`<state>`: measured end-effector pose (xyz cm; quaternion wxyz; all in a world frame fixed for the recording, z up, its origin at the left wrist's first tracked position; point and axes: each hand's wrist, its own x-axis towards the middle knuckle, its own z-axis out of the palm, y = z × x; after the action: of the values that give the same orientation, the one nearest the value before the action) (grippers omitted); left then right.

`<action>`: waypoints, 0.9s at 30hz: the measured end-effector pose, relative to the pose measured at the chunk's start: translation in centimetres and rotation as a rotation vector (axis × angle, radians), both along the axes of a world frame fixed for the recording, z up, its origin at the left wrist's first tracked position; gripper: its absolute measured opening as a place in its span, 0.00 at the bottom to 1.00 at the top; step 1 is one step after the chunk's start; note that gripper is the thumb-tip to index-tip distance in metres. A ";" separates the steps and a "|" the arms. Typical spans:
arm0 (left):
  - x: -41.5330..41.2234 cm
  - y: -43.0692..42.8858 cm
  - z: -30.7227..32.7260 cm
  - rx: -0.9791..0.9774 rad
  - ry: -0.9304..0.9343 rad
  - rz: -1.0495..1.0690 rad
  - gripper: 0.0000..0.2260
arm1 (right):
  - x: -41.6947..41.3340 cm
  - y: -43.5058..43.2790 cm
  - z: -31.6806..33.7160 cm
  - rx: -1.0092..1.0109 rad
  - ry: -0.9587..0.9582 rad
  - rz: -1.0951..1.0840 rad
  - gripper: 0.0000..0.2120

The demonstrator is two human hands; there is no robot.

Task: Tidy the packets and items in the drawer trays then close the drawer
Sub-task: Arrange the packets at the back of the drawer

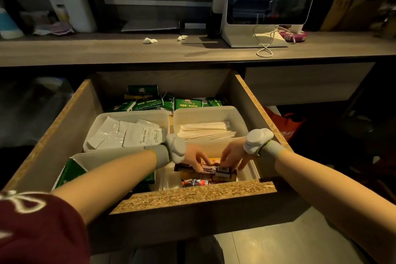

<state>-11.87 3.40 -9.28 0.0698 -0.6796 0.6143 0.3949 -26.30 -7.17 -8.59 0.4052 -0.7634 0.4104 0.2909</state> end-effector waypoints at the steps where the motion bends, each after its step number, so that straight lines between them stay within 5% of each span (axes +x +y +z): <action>1: 0.1 0.0 0.0 -0.011 0.004 0.009 0.22 | 0.1 0.1 0.1 -0.013 0.014 0.019 0.16; 5: 0.9 0.5 0.9 0.004 0.044 0.049 0.21 | 0.7 0.4 0.8 -0.027 -0.035 -0.004 0.17; 13: 6.3 0.4 7.1 -0.086 0.309 0.308 0.16 | 5.3 -1.2 5.9 0.003 -0.453 -0.149 0.05; 27: 26.4 -0.9 6.9 -0.465 0.069 0.965 0.15 | 21.3 -5.0 5.5 -0.035 -0.654 -0.240 0.14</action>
<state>14.53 2.55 -2.36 -0.2925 -0.8688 0.3053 0.2578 -4.98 -12.18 -3.14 0.5333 -0.7694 0.3507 -0.0258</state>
